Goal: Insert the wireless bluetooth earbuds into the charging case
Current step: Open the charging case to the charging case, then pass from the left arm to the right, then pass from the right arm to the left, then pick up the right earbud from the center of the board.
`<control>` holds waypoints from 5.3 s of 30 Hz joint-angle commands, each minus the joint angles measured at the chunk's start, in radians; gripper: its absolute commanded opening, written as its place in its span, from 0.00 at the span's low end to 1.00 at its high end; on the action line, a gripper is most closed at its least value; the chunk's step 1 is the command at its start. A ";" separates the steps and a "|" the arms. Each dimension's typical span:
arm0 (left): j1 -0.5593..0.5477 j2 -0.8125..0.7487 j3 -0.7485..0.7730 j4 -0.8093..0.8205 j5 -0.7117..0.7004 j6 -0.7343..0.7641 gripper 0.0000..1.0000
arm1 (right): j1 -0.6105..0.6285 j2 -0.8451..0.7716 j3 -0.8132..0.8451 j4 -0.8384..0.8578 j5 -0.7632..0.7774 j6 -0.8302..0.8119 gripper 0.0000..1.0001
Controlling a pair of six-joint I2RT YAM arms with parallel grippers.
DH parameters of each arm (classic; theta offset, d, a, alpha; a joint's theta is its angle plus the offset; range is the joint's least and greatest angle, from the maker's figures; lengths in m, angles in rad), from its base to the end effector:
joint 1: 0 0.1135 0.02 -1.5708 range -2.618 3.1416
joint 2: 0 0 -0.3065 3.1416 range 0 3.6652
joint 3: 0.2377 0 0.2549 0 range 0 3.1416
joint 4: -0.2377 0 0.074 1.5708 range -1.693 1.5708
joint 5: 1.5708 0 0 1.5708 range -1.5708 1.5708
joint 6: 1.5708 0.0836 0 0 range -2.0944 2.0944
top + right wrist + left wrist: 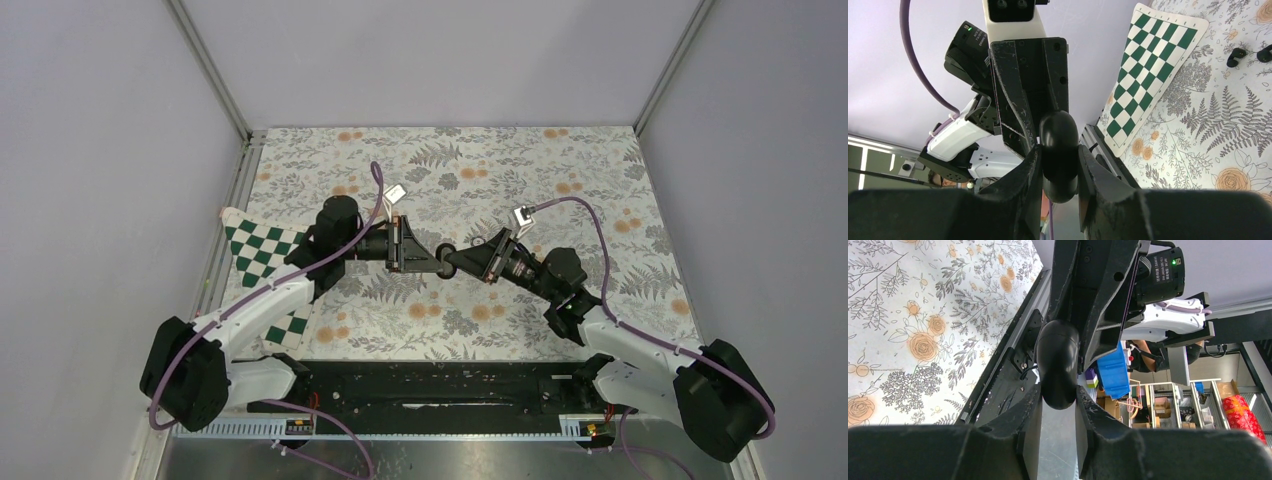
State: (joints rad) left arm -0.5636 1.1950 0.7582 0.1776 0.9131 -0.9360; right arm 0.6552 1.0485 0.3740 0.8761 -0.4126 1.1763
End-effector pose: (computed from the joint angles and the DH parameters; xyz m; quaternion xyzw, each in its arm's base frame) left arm 0.1999 -0.2046 0.3161 0.1325 0.7489 -0.6287 0.1624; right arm 0.1743 0.1762 0.3015 0.0061 0.6389 0.6802 0.3592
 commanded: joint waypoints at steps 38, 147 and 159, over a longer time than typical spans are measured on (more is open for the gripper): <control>0.057 -0.008 -0.069 0.324 0.100 -0.191 0.00 | -0.045 -0.002 -0.108 0.140 -0.054 0.017 0.64; 0.146 -0.036 0.094 -0.454 -0.178 0.205 0.00 | -0.009 -0.114 0.016 -0.232 0.025 -0.134 0.86; 0.389 -0.095 0.113 -0.747 -0.368 0.291 0.00 | 0.256 0.312 0.584 -1.142 0.669 -0.440 0.55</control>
State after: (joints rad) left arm -0.2138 1.1606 0.8639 -0.5343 0.6113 -0.6460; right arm 0.8570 1.1309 0.7761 -0.0200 0.0620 0.8028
